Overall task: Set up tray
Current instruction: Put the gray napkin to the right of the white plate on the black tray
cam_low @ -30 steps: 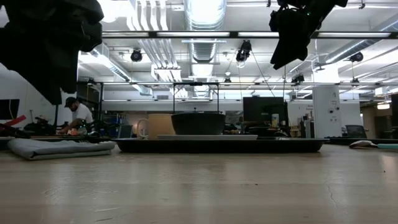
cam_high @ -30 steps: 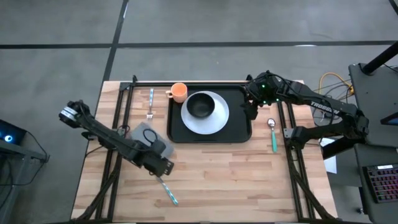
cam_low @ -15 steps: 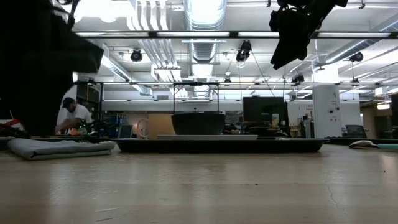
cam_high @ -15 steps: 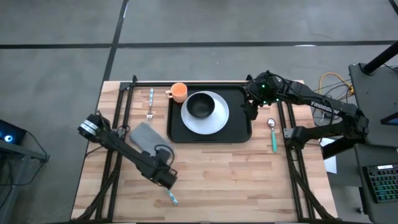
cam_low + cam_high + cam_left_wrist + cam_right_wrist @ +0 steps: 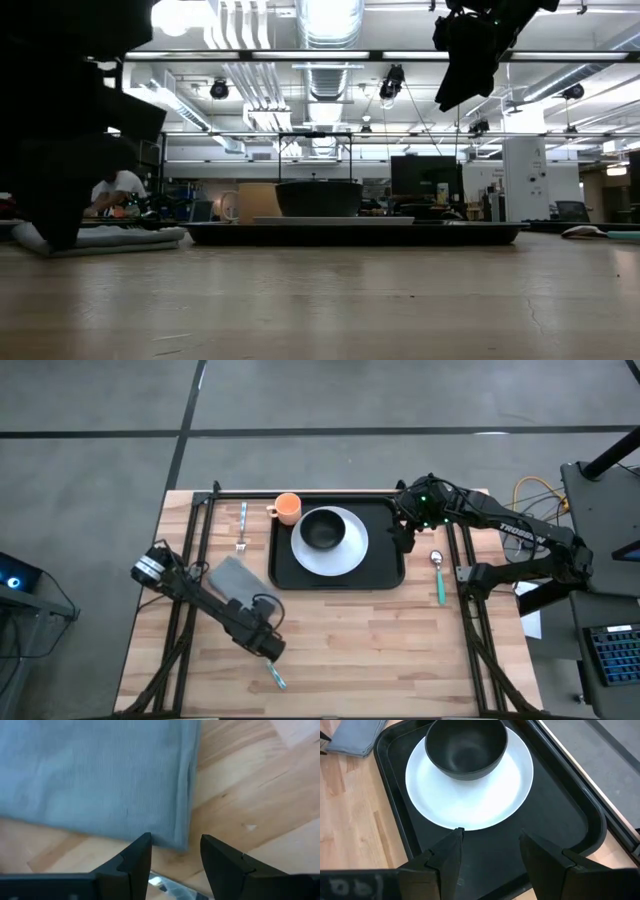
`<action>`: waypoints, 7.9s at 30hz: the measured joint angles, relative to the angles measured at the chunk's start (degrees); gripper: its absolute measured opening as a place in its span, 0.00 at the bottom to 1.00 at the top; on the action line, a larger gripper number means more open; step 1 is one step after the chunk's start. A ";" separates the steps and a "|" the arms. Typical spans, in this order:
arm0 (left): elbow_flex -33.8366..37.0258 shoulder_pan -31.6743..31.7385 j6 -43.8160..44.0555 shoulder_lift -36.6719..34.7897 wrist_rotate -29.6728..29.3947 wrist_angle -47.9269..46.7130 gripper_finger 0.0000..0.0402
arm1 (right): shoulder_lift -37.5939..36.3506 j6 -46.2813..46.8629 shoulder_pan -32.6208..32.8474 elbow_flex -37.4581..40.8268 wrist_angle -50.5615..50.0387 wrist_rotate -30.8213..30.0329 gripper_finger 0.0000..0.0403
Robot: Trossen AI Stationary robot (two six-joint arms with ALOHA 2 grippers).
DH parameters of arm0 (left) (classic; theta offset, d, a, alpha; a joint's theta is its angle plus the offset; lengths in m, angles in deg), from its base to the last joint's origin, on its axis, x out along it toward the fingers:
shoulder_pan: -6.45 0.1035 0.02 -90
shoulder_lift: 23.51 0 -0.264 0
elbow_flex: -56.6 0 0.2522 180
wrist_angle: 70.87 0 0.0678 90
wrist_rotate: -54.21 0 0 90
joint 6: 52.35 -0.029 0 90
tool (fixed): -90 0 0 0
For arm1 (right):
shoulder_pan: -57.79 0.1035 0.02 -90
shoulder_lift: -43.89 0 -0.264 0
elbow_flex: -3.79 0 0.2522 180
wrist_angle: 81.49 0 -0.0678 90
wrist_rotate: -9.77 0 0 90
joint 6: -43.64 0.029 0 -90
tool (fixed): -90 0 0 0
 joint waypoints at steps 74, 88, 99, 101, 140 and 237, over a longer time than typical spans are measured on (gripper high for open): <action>-60.05 27.70 -51.85 -7.28 6.40 -30.01 0.00 | 37.81 -4.06 21.90 -54.54 -1.17 4.23 0.54; -60.19 28.86 -52.64 -7.02 5.72 -29.25 0.00 | 42.10 -1.54 24.98 -56.35 -0.05 4.37 0.54; -64.98 28.72 -52.59 -7.14 6.03 -28.99 0.00 | 41.97 -2.69 25.15 -55.43 0.00 3.98 0.46; -65.35 28.61 -52.64 -7.17 6.09 -29.32 0.00 | 41.97 -2.20 25.16 -55.41 0.02 3.96 0.40; -68.24 28.37 -70.30 -10.06 6.33 -29.49 0.24 | 3.69 14.21 -0.34 1.82 6.04 24.52 0.02; -68.19 28.37 -70.08 -9.99 6.53 -28.13 0.24 | 28.14 5.32 -3.60 16.74 29.38 10.36 0.34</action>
